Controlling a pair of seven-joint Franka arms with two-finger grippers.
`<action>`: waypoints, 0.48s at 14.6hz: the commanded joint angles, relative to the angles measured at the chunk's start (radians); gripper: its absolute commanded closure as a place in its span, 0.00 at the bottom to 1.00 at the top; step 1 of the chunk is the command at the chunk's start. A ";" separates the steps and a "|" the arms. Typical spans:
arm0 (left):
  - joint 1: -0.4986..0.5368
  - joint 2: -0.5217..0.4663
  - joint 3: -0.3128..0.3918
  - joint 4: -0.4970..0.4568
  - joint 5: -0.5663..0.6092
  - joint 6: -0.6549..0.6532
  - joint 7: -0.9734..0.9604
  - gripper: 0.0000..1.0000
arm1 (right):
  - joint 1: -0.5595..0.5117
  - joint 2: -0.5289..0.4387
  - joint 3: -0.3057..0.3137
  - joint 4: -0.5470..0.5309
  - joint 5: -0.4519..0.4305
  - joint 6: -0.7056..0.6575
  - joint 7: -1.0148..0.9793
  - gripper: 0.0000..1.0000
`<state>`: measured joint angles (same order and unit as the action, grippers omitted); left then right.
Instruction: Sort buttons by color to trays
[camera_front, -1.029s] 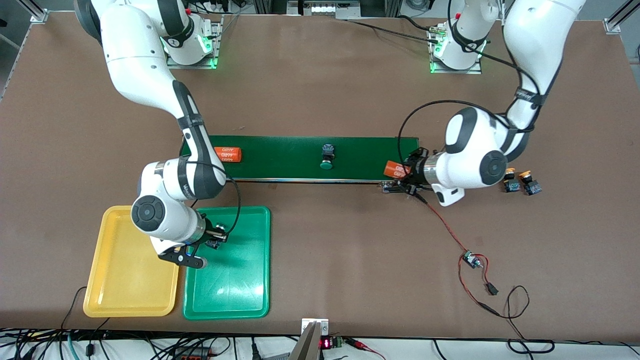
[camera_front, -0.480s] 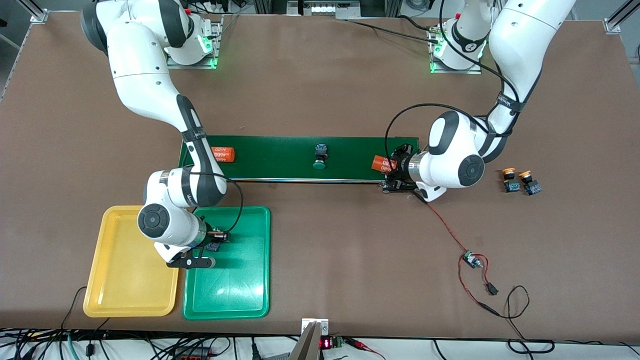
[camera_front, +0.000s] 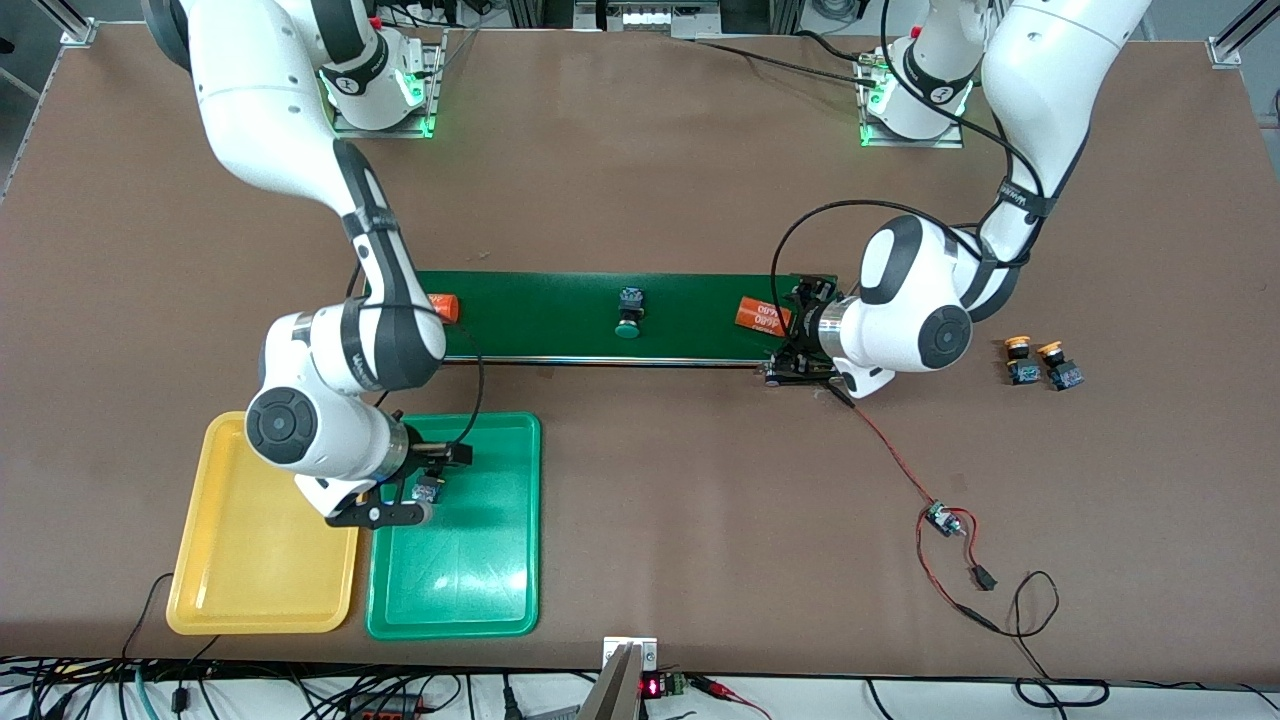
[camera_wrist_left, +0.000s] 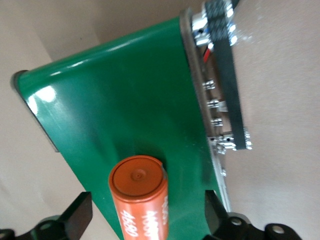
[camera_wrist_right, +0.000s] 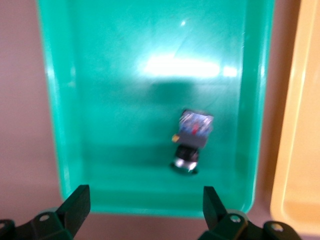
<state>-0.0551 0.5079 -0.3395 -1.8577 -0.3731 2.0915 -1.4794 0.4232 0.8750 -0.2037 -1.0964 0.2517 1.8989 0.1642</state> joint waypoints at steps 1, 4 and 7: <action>0.035 -0.071 0.025 -0.012 -0.004 -0.018 0.005 0.00 | 0.040 -0.057 0.001 -0.022 0.011 -0.113 0.085 0.00; 0.083 -0.121 0.037 0.003 0.095 -0.036 0.094 0.00 | 0.094 -0.115 0.001 -0.037 0.011 -0.220 0.191 0.00; 0.148 -0.141 0.037 0.026 0.184 -0.085 0.299 0.00 | 0.164 -0.197 0.001 -0.121 0.004 -0.235 0.277 0.00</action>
<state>0.0522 0.3935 -0.3022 -1.8376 -0.2375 2.0402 -1.3176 0.5418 0.7622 -0.1990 -1.1162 0.2522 1.6697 0.3825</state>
